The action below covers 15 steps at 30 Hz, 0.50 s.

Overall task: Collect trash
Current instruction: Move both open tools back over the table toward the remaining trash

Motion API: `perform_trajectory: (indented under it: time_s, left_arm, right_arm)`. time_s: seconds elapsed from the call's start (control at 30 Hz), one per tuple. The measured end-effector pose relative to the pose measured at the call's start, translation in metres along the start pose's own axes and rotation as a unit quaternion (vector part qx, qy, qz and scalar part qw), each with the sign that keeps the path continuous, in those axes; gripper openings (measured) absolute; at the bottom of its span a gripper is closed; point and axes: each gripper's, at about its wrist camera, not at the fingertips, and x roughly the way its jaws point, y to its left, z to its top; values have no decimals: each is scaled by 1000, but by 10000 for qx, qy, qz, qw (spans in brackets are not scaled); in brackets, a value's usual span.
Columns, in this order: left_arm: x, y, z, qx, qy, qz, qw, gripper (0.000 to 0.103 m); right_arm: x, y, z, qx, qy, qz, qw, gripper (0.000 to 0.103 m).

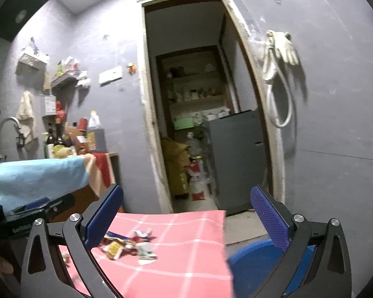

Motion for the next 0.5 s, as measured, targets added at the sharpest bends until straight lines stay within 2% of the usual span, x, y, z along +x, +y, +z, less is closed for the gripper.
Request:
perform_trajectory:
  time_s: [0.17, 0.5]
  left_arm:
    - [-18, 35, -7, -47, -123, 372, 9992, 101]
    - [-45, 90, -37, -15, -245, 1043, 9942, 101]
  right_arm:
    - [6, 33, -9, 10, -40, 323, 9995, 103]
    - [25, 91, -38, -119, 159, 905, 9957, 103]
